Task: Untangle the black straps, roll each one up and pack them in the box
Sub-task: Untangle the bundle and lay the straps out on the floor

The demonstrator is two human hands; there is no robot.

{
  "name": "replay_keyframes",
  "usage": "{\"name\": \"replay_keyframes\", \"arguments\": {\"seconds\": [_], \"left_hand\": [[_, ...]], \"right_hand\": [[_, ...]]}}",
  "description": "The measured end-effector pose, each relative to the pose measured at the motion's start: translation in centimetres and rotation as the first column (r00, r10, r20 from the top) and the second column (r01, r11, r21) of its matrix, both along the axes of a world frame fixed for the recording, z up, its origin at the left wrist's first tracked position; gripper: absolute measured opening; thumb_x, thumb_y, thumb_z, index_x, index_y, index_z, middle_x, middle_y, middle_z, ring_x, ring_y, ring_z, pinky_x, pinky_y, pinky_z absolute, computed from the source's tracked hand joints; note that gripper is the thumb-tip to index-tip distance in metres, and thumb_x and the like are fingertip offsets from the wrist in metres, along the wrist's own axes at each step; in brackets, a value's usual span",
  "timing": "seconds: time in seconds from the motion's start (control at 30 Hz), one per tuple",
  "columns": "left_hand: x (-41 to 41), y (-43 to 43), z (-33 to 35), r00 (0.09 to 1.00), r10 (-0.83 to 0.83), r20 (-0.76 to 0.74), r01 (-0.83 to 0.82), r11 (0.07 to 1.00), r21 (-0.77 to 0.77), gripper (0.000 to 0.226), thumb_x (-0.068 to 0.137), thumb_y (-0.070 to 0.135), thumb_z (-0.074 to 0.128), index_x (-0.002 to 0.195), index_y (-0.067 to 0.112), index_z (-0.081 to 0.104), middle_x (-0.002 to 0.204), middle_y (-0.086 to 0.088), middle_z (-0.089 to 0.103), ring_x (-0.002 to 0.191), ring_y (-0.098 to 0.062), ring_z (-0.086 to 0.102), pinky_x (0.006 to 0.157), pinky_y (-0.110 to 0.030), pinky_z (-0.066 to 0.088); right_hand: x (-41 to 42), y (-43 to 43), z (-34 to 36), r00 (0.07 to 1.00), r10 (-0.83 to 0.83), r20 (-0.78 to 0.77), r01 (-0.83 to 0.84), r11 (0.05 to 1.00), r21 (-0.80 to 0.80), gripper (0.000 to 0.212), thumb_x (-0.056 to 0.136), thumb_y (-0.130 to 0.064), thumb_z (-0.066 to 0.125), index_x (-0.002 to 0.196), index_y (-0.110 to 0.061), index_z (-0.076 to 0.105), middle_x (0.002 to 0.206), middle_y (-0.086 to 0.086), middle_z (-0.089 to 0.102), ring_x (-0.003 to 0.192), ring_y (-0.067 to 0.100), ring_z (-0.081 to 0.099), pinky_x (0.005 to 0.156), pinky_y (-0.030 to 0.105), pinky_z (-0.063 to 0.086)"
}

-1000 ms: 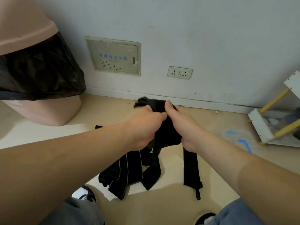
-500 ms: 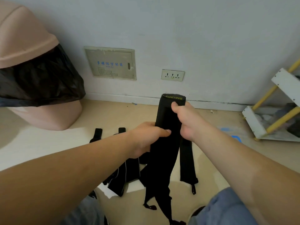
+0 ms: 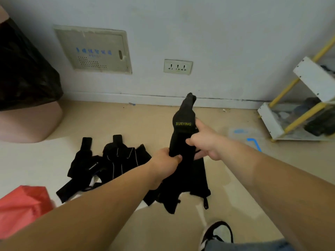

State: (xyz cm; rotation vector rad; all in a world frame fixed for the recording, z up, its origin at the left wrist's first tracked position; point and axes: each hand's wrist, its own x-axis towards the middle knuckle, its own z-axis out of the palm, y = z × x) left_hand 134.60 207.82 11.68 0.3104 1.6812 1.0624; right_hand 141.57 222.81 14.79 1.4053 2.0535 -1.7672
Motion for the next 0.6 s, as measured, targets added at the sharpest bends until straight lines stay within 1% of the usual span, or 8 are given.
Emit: {"name": "replay_keyframes", "arguments": {"seconds": [0.07,0.13,0.2,0.27,0.37,0.43,0.53,0.6], "left_hand": [[-0.7,1.1,-2.1,0.996,0.014,0.086,-0.011,0.999,-0.036,0.022,0.108,0.026,0.059,0.127,0.018,0.064,0.115,-0.008,0.077,0.102,-0.027,0.075,0.087,-0.042,0.063],[-1.7,2.1,-4.6,0.979,0.057,0.197,-0.041,0.996,-0.081,0.024,0.106,0.026,0.062,0.127,0.017,0.066,0.116,-0.009,0.078,0.104,-0.028,0.077,0.091,-0.046,0.064],[-2.6,3.0,-7.6,0.948,0.086,0.307,-0.057,0.993,-0.101,0.028,0.103,0.024,0.065,0.128,0.015,0.068,0.118,-0.01,0.078,0.106,-0.028,0.077,0.089,-0.043,0.064],[-2.8,3.5,-9.9,0.911,0.087,0.403,-0.06,0.995,-0.079,0.033,0.099,0.022,0.068,0.131,0.014,0.069,0.121,-0.009,0.078,0.111,-0.028,0.076,0.092,-0.041,0.063],[-3.0,4.5,-14.7,0.882,-0.013,0.472,0.024,1.0,-0.017,0.043,0.095,0.013,0.069,0.137,0.019,0.066,0.127,-0.006,0.077,0.121,-0.027,0.072,0.107,-0.043,0.056],[-3.1,5.1,-17.4,0.881,-0.059,0.469,0.067,0.998,-0.001,0.054,0.091,0.009,0.073,0.142,0.022,0.061,0.13,-0.002,0.075,0.123,-0.026,0.069,0.111,-0.046,0.053],[-3.6,5.7,-20.2,0.889,-0.062,0.454,0.094,0.994,-0.048,0.056,0.092,0.005,0.072,0.144,0.02,0.059,0.131,-0.001,0.074,0.122,-0.023,0.069,0.106,-0.041,0.057],[-4.3,6.2,-21.5,0.878,0.004,0.479,0.042,0.995,-0.087,0.051,0.095,0.005,0.068,0.143,0.018,0.061,0.129,-0.003,0.075,0.119,-0.025,0.071,0.1,-0.039,0.06]], "right_hand": [[-1.2,0.9,-2.7,1.0,-0.021,0.001,0.021,1.0,0.003,0.095,0.099,0.009,0.052,0.159,-0.06,0.028,0.133,0.004,0.062,0.103,0.026,0.068,0.056,0.035,0.061],[-2.4,1.7,-6.2,0.997,-0.074,0.004,0.074,0.997,-0.032,0.097,0.097,0.009,0.052,0.159,-0.062,0.027,0.14,0.004,0.06,0.111,0.028,0.066,0.075,0.044,0.064],[-3.7,2.7,-10.1,0.989,-0.149,0.012,0.15,0.987,-0.064,0.094,0.096,0.01,0.053,0.161,-0.054,0.031,0.153,0.005,0.052,0.128,0.031,0.058,0.103,0.053,0.056],[-4.3,3.7,-12.9,0.962,-0.27,0.039,0.273,0.958,-0.094,0.088,0.096,0.012,0.055,0.164,-0.041,0.034,0.163,0.006,0.042,0.143,0.033,0.047,0.118,0.054,0.045],[-6.0,5.6,-17.9,0.915,-0.378,0.139,0.397,0.906,-0.148,0.066,0.097,0.009,0.059,0.155,-0.02,0.048,0.151,0.014,0.051,0.136,0.038,0.049,0.117,0.058,0.044],[-7.3,6.7,-19.7,0.907,-0.383,0.172,0.407,0.904,-0.132,0.057,0.098,0.007,0.059,0.149,-0.017,0.053,0.136,0.013,0.055,0.128,0.037,0.052,0.115,0.057,0.045],[-9.2,8.6,-21.1,0.902,-0.42,0.1,0.428,0.901,-0.069,0.066,0.103,0.007,0.051,0.163,-0.021,0.041,0.148,0.01,0.051,0.111,0.023,0.054,0.11,0.039,0.042],[-10.9,9.7,-21.1,0.907,-0.421,0.03,0.422,0.906,-0.028,0.07,0.103,0.008,0.047,0.164,-0.023,0.038,0.157,0.009,0.047,0.116,0.022,0.055,0.111,0.037,0.042]]}}
